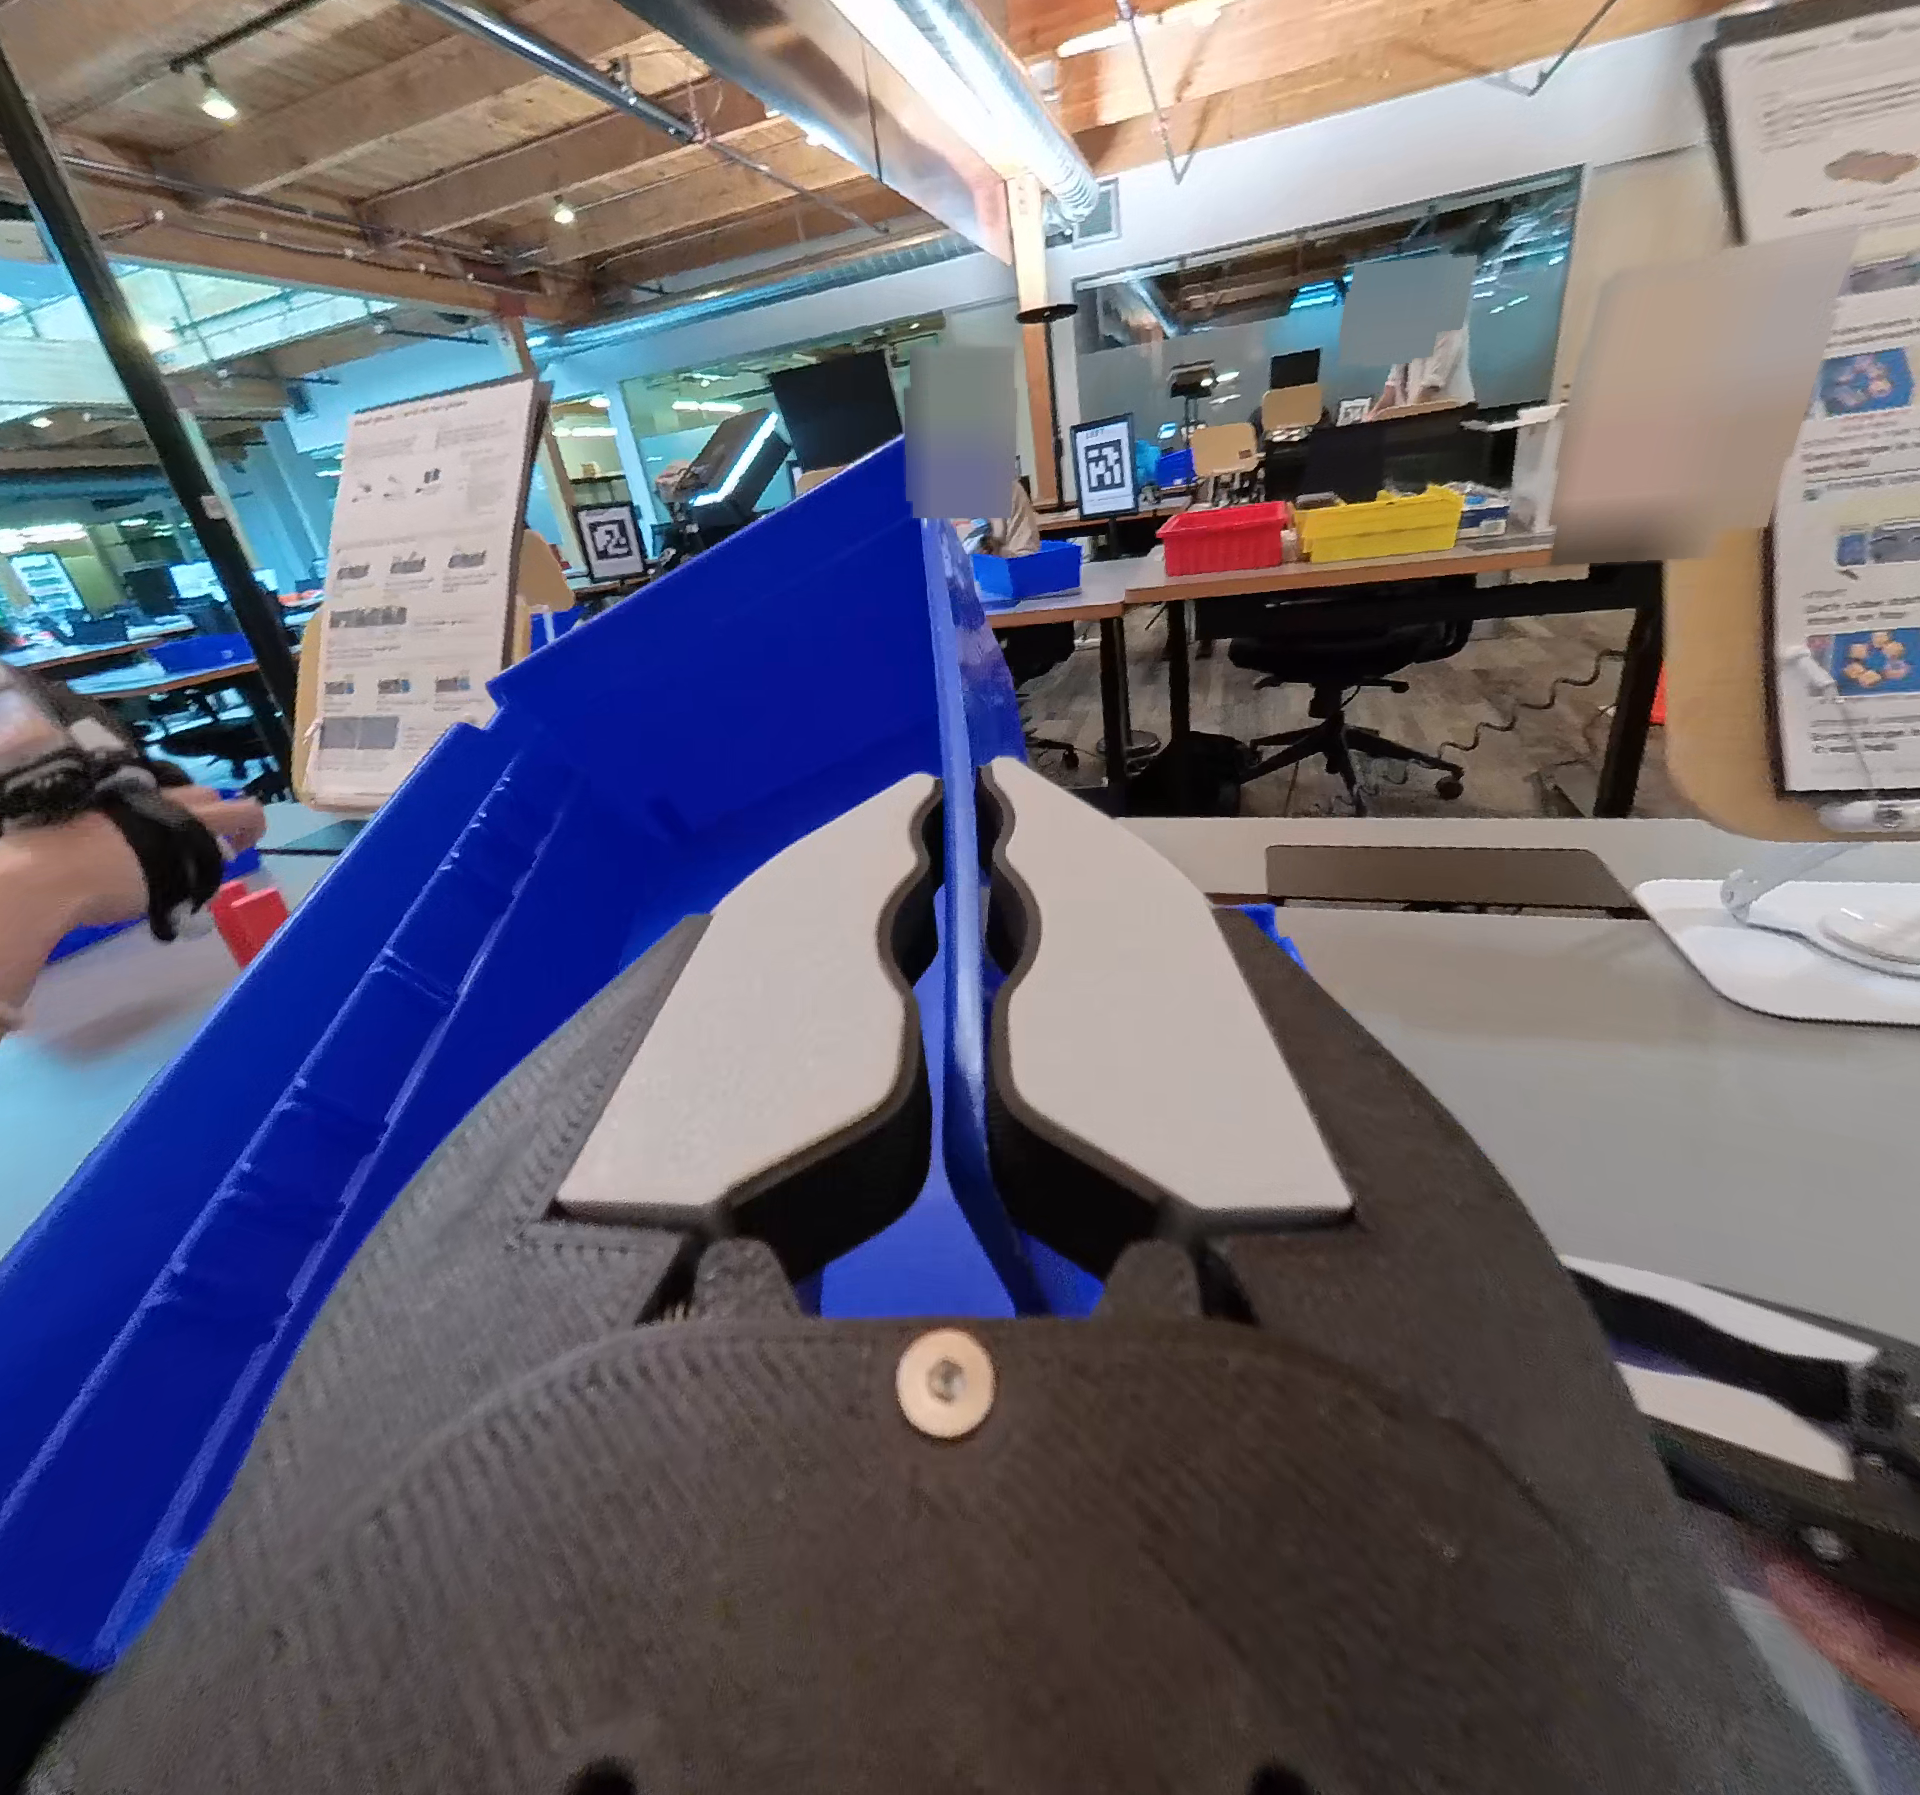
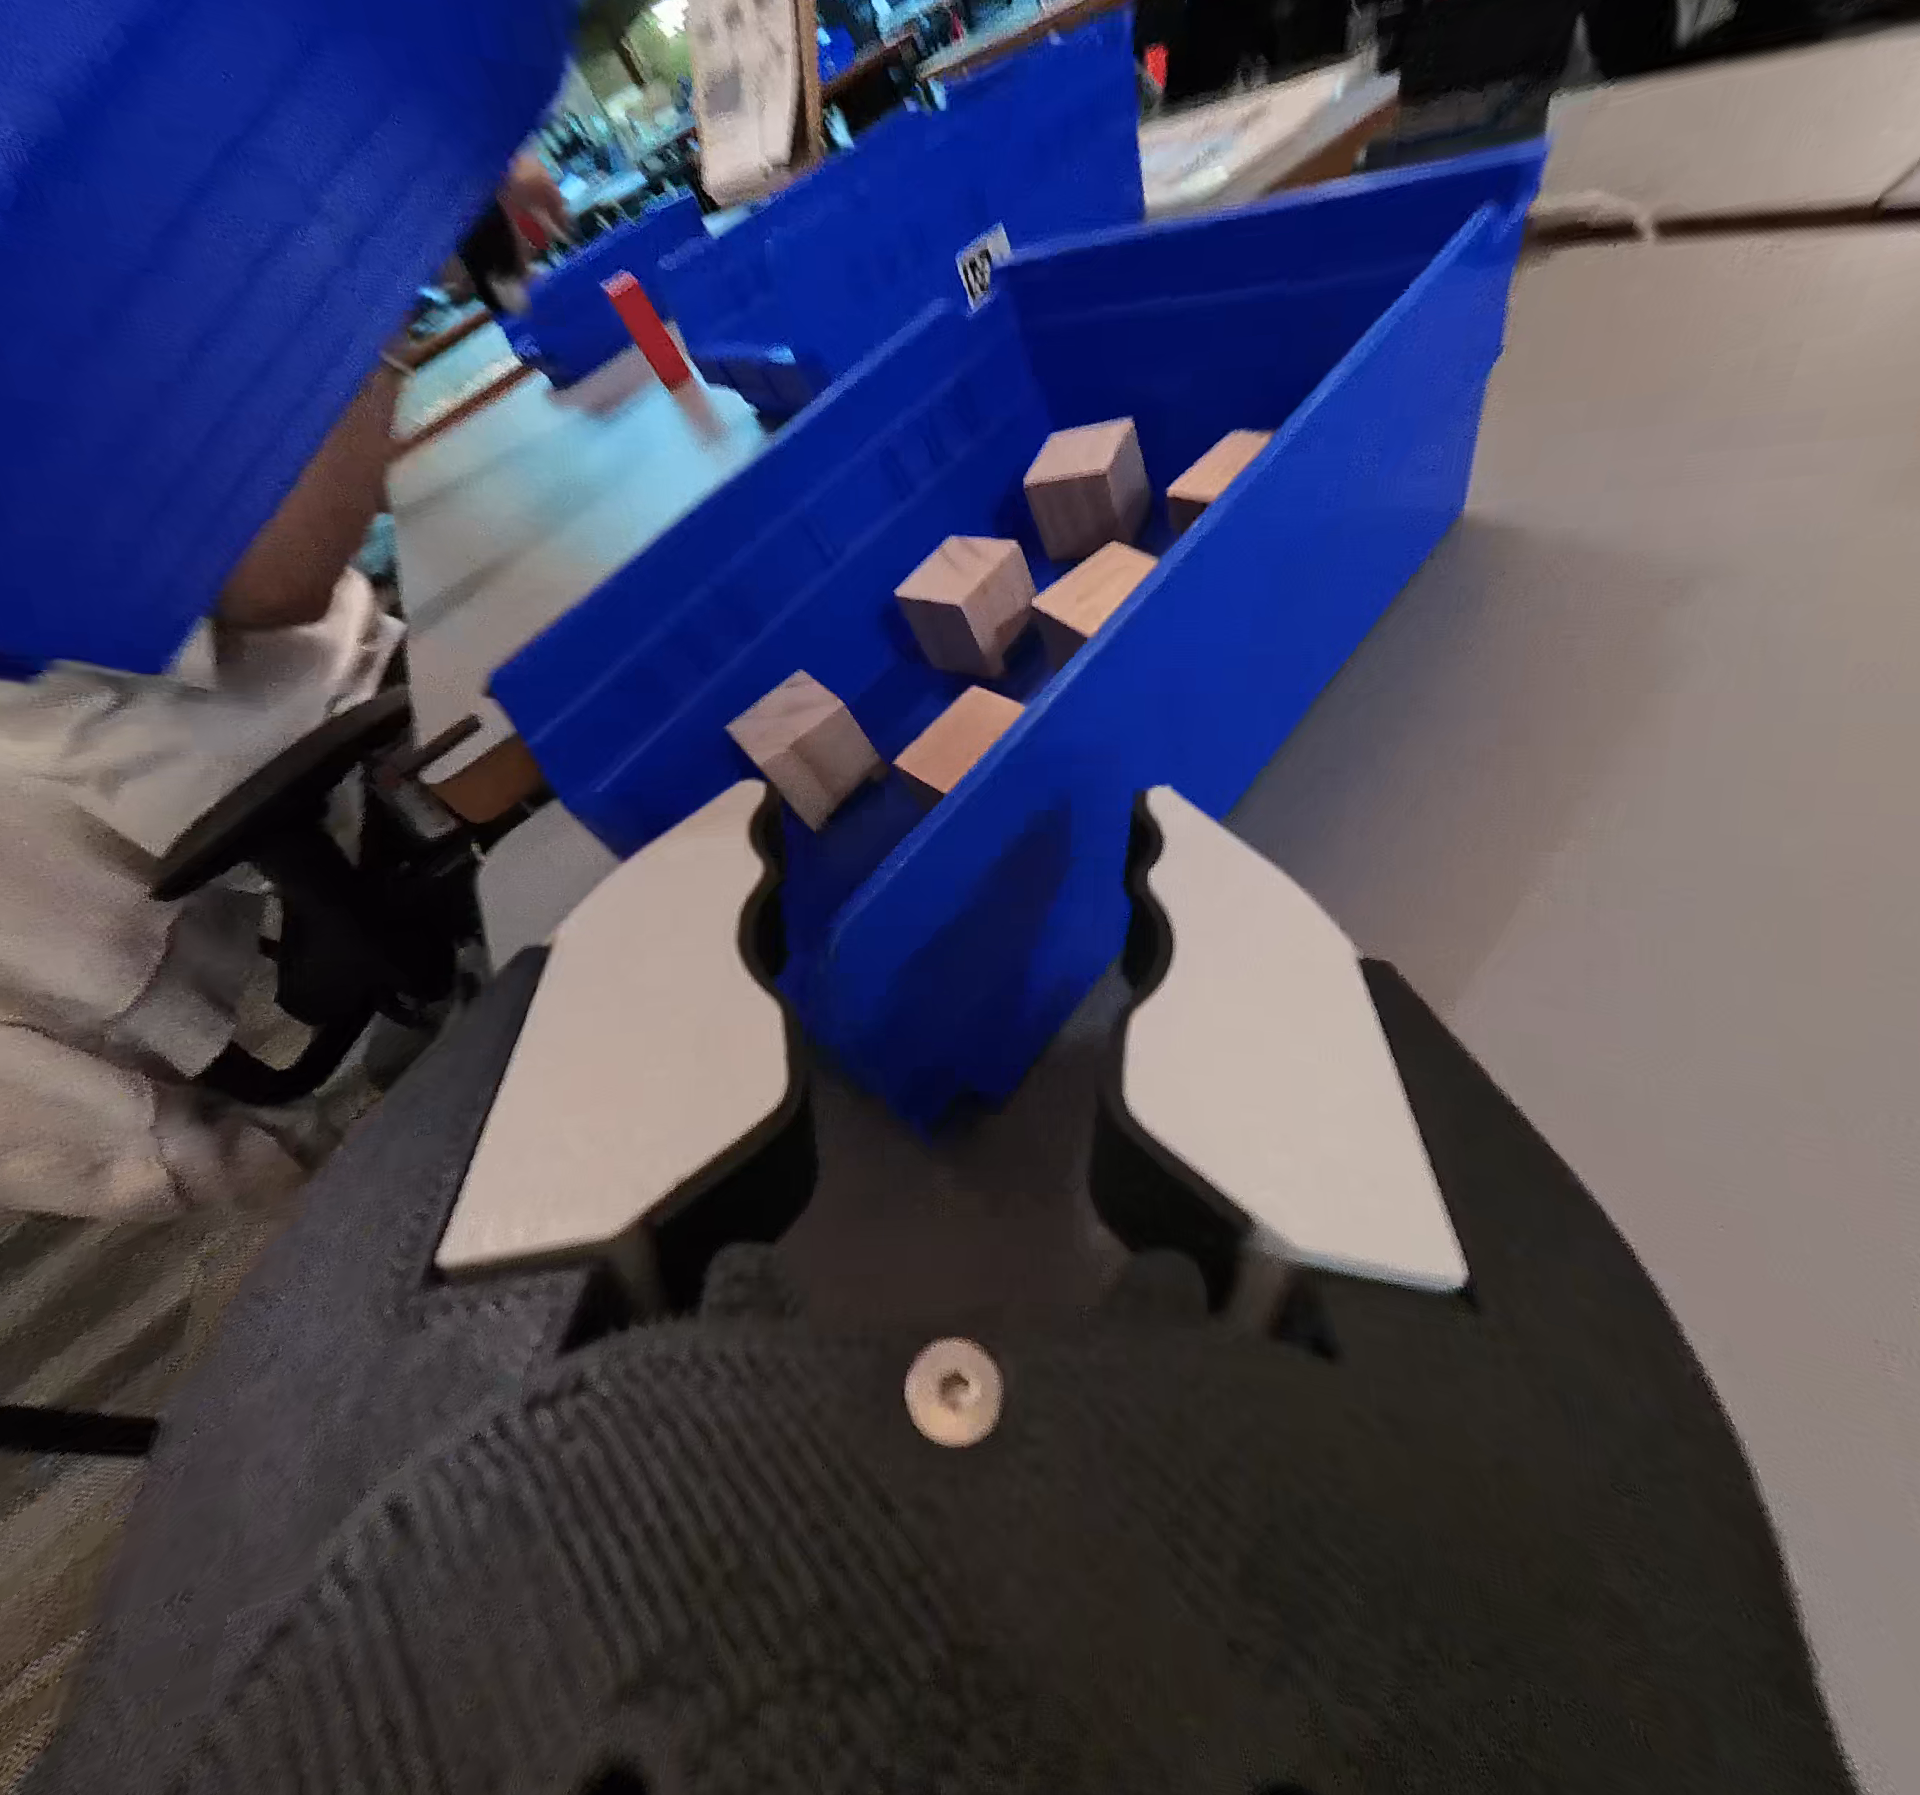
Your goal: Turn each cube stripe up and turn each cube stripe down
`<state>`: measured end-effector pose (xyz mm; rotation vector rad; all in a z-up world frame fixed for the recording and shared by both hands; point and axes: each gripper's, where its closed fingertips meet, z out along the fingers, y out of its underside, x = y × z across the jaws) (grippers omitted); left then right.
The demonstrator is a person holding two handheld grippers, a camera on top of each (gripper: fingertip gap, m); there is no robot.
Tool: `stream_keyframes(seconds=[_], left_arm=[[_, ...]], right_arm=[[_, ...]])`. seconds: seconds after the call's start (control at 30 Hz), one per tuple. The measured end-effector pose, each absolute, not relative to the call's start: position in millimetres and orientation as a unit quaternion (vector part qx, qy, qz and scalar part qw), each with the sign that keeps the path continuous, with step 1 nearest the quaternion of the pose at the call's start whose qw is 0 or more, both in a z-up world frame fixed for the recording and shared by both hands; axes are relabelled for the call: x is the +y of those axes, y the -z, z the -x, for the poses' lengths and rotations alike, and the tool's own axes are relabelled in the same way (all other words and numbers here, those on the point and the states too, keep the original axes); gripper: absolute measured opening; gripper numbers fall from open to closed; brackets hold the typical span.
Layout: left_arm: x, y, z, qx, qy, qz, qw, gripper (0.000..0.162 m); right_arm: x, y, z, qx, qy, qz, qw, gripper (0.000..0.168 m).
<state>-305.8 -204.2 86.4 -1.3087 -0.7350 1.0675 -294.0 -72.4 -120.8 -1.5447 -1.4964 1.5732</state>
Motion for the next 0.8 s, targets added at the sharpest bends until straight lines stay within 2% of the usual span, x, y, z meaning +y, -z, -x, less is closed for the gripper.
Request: stream_keyframes(seconds=[0.17, 0.3, 0.37, 0.43, 0.5, 0.6, 0.63, 0.67, 0.8], left_arm=[[-156, -97, 282, -0.276, -0.418, 0.592, 0.632, 0.004], [-84, -96, 247, -0.214, -0.340, 0.625, 0.669, 0.004], [-41, -91, 222, -0.176, -0.293, 0.642, 0.686, 0.004], [2, -83, 192, -0.139, -0.248, 0.656, 0.698, 0.004], [45, -68, 158, -0.103, -0.209, 0.673, 0.702, 0.004], [104, -34, 108, -0.052, -0.160, 0.695, 0.699, 0.004], [121, -21, 94, -0.042, -0.144, 0.703, 0.695, 0.004], [138, -6, 80, -0.034, -0.126, 0.714, 0.688, 0.004], [193, 46, 37, -0.010, -0.054, 0.762, 0.645, 0.004]], right_arm=[[5, 73, 229, -0.530, -0.602, 0.527, 0.281, 0.070], [107, 56, 165, -0.488, -0.593, 0.549, 0.331, 0.068], [149, 54, 131, -0.439, -0.611, 0.588, 0.297, 0.070], [174, 45, 96, -0.393, -0.660, 0.593, 0.240, 0.085], [201, 42, 64, -0.354, -0.680, 0.598, 0.233, 0.086], [247, 53, 23, -0.350, -0.633, 0.603, 0.337, 0.088], [259, 58, 10, -0.356, -0.609, 0.603, 0.372, 0.084], [269, 63, -3, -0.356, -0.587, 0.609, 0.398, 0.089], [255, 53, -35, -0.359, -0.620, 0.604, 0.348, 0.074]])
